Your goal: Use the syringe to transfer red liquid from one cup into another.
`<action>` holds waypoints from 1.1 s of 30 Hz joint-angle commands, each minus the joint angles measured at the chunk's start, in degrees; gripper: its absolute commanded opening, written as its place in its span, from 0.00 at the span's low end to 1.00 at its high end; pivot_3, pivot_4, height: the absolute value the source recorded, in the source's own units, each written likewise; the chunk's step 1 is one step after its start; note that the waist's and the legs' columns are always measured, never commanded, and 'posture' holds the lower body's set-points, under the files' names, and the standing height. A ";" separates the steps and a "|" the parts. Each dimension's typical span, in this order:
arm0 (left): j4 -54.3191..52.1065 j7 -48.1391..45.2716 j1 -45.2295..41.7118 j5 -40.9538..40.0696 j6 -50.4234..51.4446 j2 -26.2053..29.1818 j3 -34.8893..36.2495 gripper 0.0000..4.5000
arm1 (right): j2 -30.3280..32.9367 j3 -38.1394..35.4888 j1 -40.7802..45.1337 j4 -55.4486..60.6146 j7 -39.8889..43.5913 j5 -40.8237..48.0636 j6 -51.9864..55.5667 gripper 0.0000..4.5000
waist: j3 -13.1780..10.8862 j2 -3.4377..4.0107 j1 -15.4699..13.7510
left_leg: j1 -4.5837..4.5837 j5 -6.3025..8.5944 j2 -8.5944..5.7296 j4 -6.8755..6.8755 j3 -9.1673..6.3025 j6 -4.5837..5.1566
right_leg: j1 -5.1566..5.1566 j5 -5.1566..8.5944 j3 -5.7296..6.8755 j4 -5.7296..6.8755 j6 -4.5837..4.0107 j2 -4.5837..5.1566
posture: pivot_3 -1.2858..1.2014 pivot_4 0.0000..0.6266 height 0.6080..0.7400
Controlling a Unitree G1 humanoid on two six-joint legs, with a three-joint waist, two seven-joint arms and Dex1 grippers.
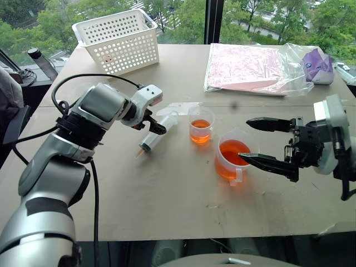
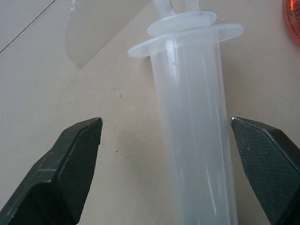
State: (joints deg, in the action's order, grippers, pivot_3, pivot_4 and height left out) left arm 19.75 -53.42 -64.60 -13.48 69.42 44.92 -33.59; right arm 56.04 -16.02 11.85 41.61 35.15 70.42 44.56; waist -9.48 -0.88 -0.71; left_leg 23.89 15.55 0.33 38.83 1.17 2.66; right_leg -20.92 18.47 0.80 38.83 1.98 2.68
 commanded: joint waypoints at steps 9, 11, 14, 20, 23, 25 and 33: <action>11.61 -7.77 -7.43 7.53 -4.81 -5.38 -3.87 0.99 | -2.72 -3.00 -4.96 2.86 -2.59 -5.93 -3.31 1.00 | -0.01 -0.02 -0.07 | 0.11 0.00 0.00 0.10 0.01 0.00 | -0.09 0.00 -0.01 0.05 0.00 0.00 | 0.52 0.24 1.00; 12.81 -9.32 -8.07 8.88 -5.18 -6.21 -4.97 0.99 | -3.10 -2.91 -5.13 2.99 -2.75 -6.15 -3.54 1.00 | -0.01 -0.02 -0.02 | 0.11 0.00 0.00 0.15 0.01 0.00 | -0.08 0.00 -0.01 0.06 0.01 0.00 | 0.52 0.24 1.00; 13.31 -11.15 -8.28 10.88 -6.32 -6.40 -6.52 0.99 | -3.41 -2.87 -5.46 3.04 -2.75 -6.74 -3.86 1.00 | -0.01 -0.02 0.11 | 0.11 0.00 0.00 0.15 0.01 0.00 | -0.08 0.00 -0.02 0.06 0.01 -0.01 | 0.52 0.24 1.00; 14.56 -11.69 -8.19 14.12 -7.43 -7.60 -6.85 0.99 | -4.04 -2.86 -5.82 3.38 -3.28 -7.19 -4.04 1.00 | -0.01 -0.03 0.06 | 0.11 0.00 0.01 0.15 0.01 0.00 | -0.09 0.00 -0.04 0.07 0.01 -0.02 | 0.52 0.24 1.00; 14.16 -12.30 -8.70 14.69 -6.92 -8.18 -6.12 0.99 | -4.50 -2.78 -6.12 3.81 -3.90 -7.21 -4.05 1.00 | -0.01 -0.03 -0.10 | 0.11 0.00 0.01 0.17 0.01 0.00 | -0.09 0.00 -0.04 0.08 0.01 -0.02 | 0.52 0.24 1.00; 14.04 -12.36 -8.89 15.20 -7.04 -8.26 -5.71 0.99 | -4.80 -2.75 -6.23 4.08 -4.22 -7.20 -4.01 1.00 | -0.01 -0.03 -0.07 | 0.13 0.00 0.01 0.18 0.00 0.00 | -0.09 0.00 -0.03 0.08 0.01 -0.01 | 0.52 0.24 1.00; 15.41 -12.84 -8.72 16.73 -7.52 -8.75 -5.56 0.99 | -4.95 -2.39 -6.22 3.95 -4.21 -7.46 -4.18 1.00 | -0.01 -0.03 0.00 | 0.14 0.00 0.01 0.20 0.00 0.00 | -0.09 0.00 -0.03 0.10 0.01 -0.02 | 0.52 0.24 1.00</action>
State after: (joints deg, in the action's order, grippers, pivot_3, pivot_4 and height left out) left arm 34.83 -66.42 -72.10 2.16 62.12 36.23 -40.65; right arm 51.32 -16.97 5.35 44.10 30.88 62.98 41.77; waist -9.49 -0.92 -0.71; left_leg 24.04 15.55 0.34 39.04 1.17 2.66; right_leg -21.02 18.47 0.77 38.92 1.99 2.66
